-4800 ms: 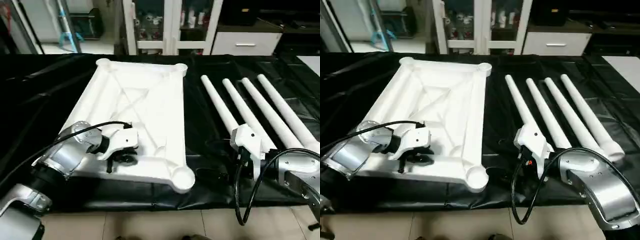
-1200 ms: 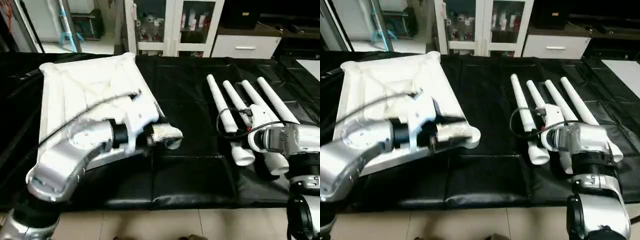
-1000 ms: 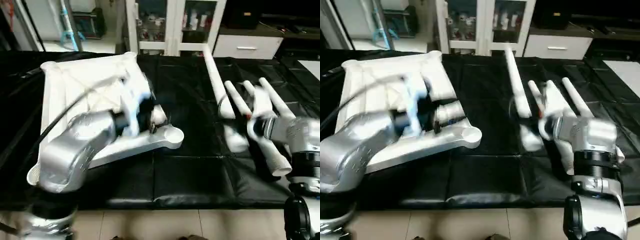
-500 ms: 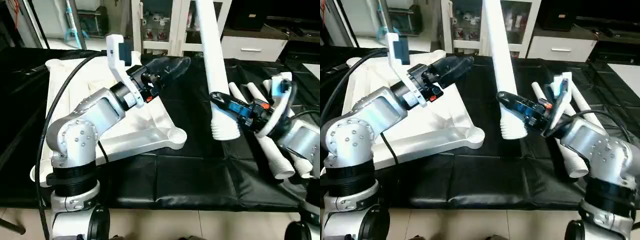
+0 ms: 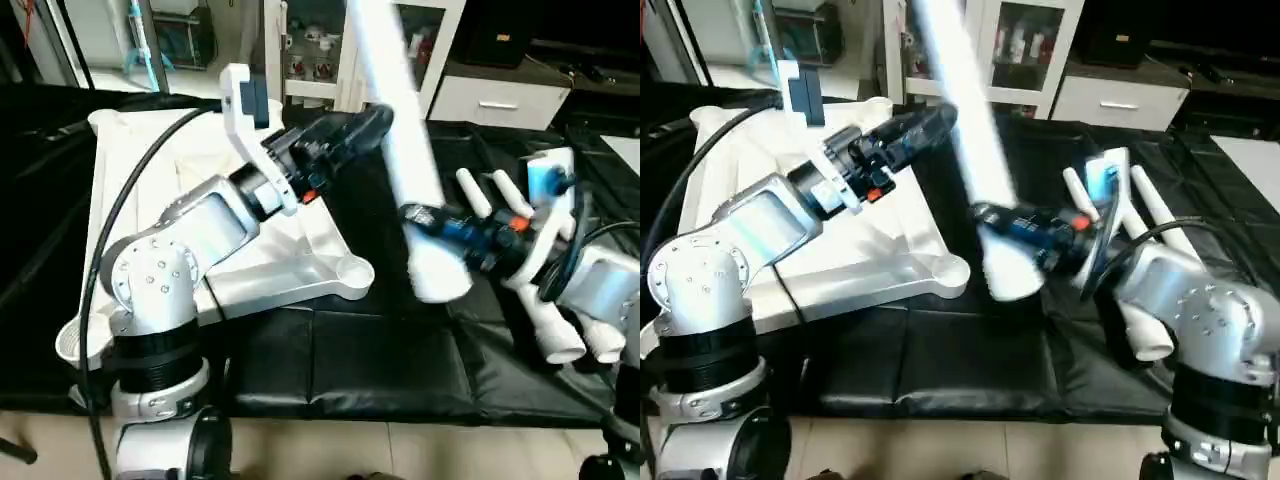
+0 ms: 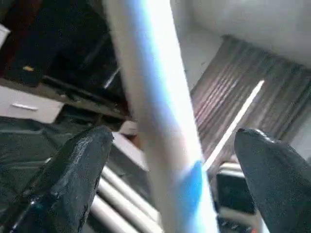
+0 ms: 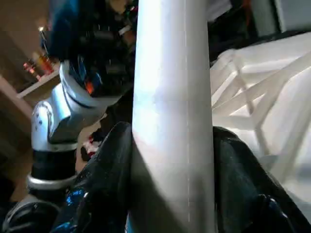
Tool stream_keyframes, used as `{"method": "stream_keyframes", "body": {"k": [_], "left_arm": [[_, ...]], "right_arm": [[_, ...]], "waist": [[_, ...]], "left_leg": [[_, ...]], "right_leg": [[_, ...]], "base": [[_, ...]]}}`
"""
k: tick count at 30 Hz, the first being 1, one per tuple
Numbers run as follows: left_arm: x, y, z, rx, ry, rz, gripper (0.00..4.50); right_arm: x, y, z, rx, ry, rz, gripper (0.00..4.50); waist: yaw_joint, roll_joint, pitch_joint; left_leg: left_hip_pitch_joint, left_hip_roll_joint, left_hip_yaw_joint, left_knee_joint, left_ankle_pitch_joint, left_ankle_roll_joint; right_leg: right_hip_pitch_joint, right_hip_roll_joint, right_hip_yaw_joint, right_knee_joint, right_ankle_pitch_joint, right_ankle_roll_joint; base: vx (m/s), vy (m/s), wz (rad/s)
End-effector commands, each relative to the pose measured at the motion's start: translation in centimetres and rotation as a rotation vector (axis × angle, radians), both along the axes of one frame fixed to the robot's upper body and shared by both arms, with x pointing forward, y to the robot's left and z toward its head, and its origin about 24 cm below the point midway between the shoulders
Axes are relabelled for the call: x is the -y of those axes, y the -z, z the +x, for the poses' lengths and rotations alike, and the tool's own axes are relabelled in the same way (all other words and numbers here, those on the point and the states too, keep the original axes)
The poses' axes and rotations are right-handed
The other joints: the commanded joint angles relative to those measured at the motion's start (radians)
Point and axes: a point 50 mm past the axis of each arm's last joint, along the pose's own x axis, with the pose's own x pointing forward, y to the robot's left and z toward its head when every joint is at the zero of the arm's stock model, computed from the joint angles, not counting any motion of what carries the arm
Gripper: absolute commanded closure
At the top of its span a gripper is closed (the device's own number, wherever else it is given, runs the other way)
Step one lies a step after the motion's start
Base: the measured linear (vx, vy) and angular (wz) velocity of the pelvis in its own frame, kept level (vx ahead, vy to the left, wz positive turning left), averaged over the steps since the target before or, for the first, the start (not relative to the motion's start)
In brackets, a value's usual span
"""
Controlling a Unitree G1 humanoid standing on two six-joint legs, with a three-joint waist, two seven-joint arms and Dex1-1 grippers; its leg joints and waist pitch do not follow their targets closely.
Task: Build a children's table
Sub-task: Pick table leg
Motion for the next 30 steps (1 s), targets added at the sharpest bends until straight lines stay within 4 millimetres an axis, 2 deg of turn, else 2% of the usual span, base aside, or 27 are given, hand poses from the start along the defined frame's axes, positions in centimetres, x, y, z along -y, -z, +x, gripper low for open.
{"method": "stream_keyframes", "body": {"k": [1,2,5,7,8,9,10,11,12,13,14,22,23,25,30], "left_arm": [[0.4,-0.5,0.1,0.005,0.034,-0.006,0.0],[0.5,-0.5,0.1,0.005,0.059,-0.006,0.0],[0.6,-0.4,0.2,0.005,0.072,0.01,0.0],[0.8,-0.2,0.1,0.001,0.087,0.026,0.0],[0.9,-0.1,0.0,0.006,0.1,0.041,0.0],[1.0,0.1,-0.1,-0.001,0.116,0.052,0.0],[1.0,0.2,-0.1,-0.005,0.12,0.063,0.28],[1.0,0.4,-0.1,-0.019,0.121,0.07,0.28],[1.0,0.4,-0.1,-0.02,0.122,0.07,0.28],[0.9,0.5,-0.1,-0.033,0.126,0.064,0.49],[0.9,0.5,0.0,-0.037,0.127,0.061,0.61],[0.8,0.5,0.0,-0.04,0.159,0.061,1.19],[0.9,0.6,-0.1,-0.044,0.176,0.067,1.33],[1.1,0.7,-0.1,-0.047,0.189,0.074,1.42],[1.0,0.6,-0.2,-0.049,0.197,0.076,1.88]], "right_arm": [[0.0,-0.7,-0.4,0.043,-0.021,-0.013,2.64],[-0.3,-0.4,-0.4,0.039,-0.026,-0.029,2.64],[-0.5,0.0,-0.5,0.037,-0.035,-0.052,2.64],[-0.7,0.2,-0.6,0.037,-0.042,-0.064,2.64],[-0.7,0.4,-0.6,0.035,-0.039,-0.067,2.64],[-0.7,0.5,-0.6,0.035,-0.041,-0.074,2.64],[-0.7,0.5,-0.7,0.034,-0.041,-0.076,2.64],[-0.7,0.6,-0.7,0.032,-0.04,-0.078,2.64],[-0.7,0.6,-0.7,0.032,-0.04,-0.078,2.64],[-0.8,0.6,-0.7,0.032,-0.039,-0.078,2.64],[-0.8,0.7,-0.7,0.031,-0.039,-0.077,2.64],[-1.0,0.9,-0.7,0.03,-0.045,-0.084,2.64],[-1.1,0.9,-0.6,0.031,-0.047,-0.084,2.64],[-1.2,1.0,-0.6,0.032,-0.047,-0.089,2.64],[-1.3,1.1,-0.6,0.037,-0.048,-0.095,2.64]], "waist": [[0.005,-0.007,-0.073],[0.007,-0.001,-0.072],[0.007,-0.005,-0.073],[0.006,-0.004,-0.074],[0.008,0.001,-0.075],[0.007,-0.001,-0.074],[0.007,-0.002,-0.075],[0.008,0.007,-0.074],[0.006,0.002,-0.074],[0.007,0.007,-0.074],[0.006,0.004,-0.073],[0.006,0.008,-0.072],[0.005,0.012,-0.073],[0.005,0.012,-0.073],[0.005,0.019,-0.072]], "left_leg": [[-0.004,0.036,-0.006,-0.072,-0.045,0.031],[-0.001,0.034,-0.005,-0.072,-0.051,0.029],[-0.005,0.036,-0.007,-0.073,-0.053,0.025],[-0.007,0.036,-0.008,-0.072,-0.038,0.023],[-0.007,0.036,-0.01,-0.073,-0.029,0.021],[-0.006,0.037,-0.009,-0.073,-0.031,0.021],[-0.006,0.037,-0.009,-0.072,-0.029,0.02],[-0.005,0.038,-0.01,-0.074,-0.032,0.018],[-0.007,0.037,-0.009,-0.073,-0.033,0.019],[-0.006,0.037,-0.01,-0.073,-0.033,0.017],[-0.006,0.037,-0.009,-0.073,-0.042,0.016],[-0.005,0.037,-0.01,-0.076,-0.064,0.008],[-0.004,0.037,-0.01,-0.075,-0.062,0.007],[-0.005,0.037,-0.01,-0.075,-0.064,0.007],[-0.003,0.038,-0.012,-0.077,-0.077,0.001]], "right_leg": [[0.058,-0.044,0.038,-0.08,-0.323,-0.12],[0.056,-0.044,0.039,-0.082,-0.325,-0.119],[0.061,-0.045,0.038,-0.081,-0.328,-0.112],[0.062,-0.045,0.039,-0.078,-0.314,-0.112],[0.063,-0.046,0.04,-0.075,-0.299,-0.118],[0.062,-0.046,0.04,-0.075,-0.295,-0.121],[0.062,-0.045,0.04,-0.074,-0.288,-0.124],[0.062,-0.046,0.04,-0.071,-0.277,-0.133],[0.064,-0.045,0.04,-0.073,-0.267,-0.139],[0.065,-0.045,0.04,-0.071,-0.264,-0.143],[0.065,-0.045,0.04,-0.073,-0.269,-0.147],[0.066,-0.045,0.04,-0.074,-0.274,-0.151],[0.065,-0.045,0.04,-0.074,-0.265,-0.153],[0.066,-0.045,0.04,-0.074,-0.265,-0.154],[0.067,-0.046,0.04,-0.072,-0.257,-0.164]], "base": [[0.0,0.0,0.0],[0.0,0.0,0.0],[0.0,0.0,0.0],[0.0,0.0,0.0],[0.0,0.0,0.0],[0.0,0.0,0.0],[0.0,0.0,0.0],[0.0,0.0,0.0],[0.0,0.0,0.0],[0.0,0.0,0.0],[0.0,0.0,0.0],[0.0,0.0,0.0],[0.0,0.0,0.0],[0.0,0.0,0.0],[0.0,0.0,0.0]]}}
